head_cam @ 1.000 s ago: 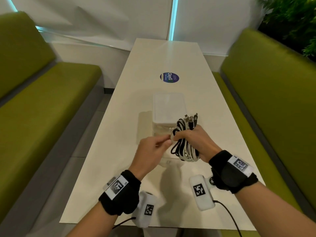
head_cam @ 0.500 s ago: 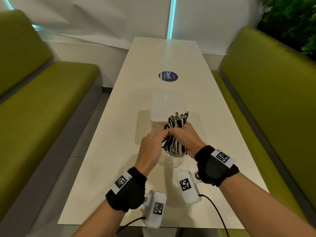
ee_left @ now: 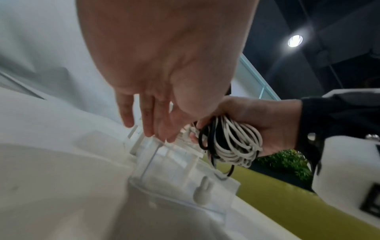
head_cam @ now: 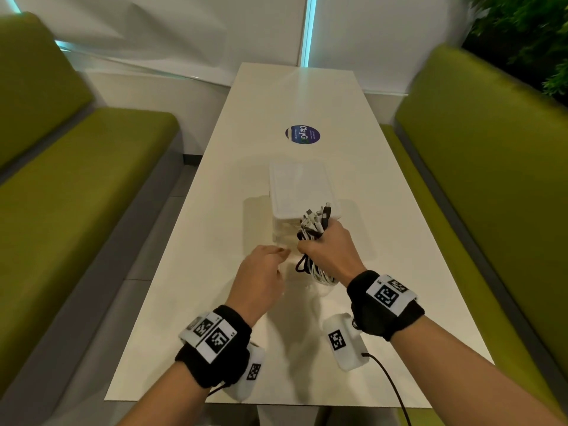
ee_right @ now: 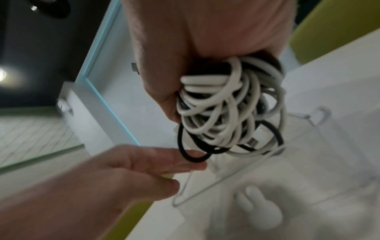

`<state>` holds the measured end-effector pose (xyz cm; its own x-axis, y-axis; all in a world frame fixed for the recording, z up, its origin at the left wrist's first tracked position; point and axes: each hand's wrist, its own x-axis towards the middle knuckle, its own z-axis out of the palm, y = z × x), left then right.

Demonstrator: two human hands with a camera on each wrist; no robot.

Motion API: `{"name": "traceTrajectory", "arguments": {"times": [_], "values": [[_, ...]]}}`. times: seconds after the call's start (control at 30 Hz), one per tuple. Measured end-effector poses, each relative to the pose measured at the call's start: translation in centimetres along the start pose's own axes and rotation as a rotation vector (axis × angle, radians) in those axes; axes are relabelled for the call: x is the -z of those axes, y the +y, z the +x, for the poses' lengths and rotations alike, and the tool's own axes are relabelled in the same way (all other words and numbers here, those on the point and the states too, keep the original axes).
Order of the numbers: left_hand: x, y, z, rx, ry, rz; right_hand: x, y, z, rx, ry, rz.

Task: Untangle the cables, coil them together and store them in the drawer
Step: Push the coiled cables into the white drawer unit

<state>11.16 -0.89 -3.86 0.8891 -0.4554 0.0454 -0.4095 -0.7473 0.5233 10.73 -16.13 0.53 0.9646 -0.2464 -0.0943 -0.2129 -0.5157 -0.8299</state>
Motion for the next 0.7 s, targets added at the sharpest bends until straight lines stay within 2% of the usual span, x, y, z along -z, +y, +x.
{"name": "traceTrajectory", "arguments": {"times": [0.2,0.3,0.4,0.5,0.7], "values": [[-1.4,-0.5,-1.6,-0.043,0.061,-0.024,-1.2,0.1,-1.6,0.174,-0.047,-0.499],[-1.5,-1.0,-2.3,-0.085,0.041,-0.01,-1.5,0.1,-2.0,0.244,-0.141,-0.669],[-0.7,-0.8,-2.3,-0.032,-0.015,-0.091,-2.2,-0.2,-1.9,0.186,-0.164,-0.596],[0.5,-1.1,-2.1,-0.037,-0.06,-0.135,-2.6,-0.3,-1.5,0.117,-0.171,-0.434],[0.6,-1.8,-2.5,-0.106,-0.089,-0.118,-2.8,-0.2,-0.8,0.053,-0.234,-0.255]]}}
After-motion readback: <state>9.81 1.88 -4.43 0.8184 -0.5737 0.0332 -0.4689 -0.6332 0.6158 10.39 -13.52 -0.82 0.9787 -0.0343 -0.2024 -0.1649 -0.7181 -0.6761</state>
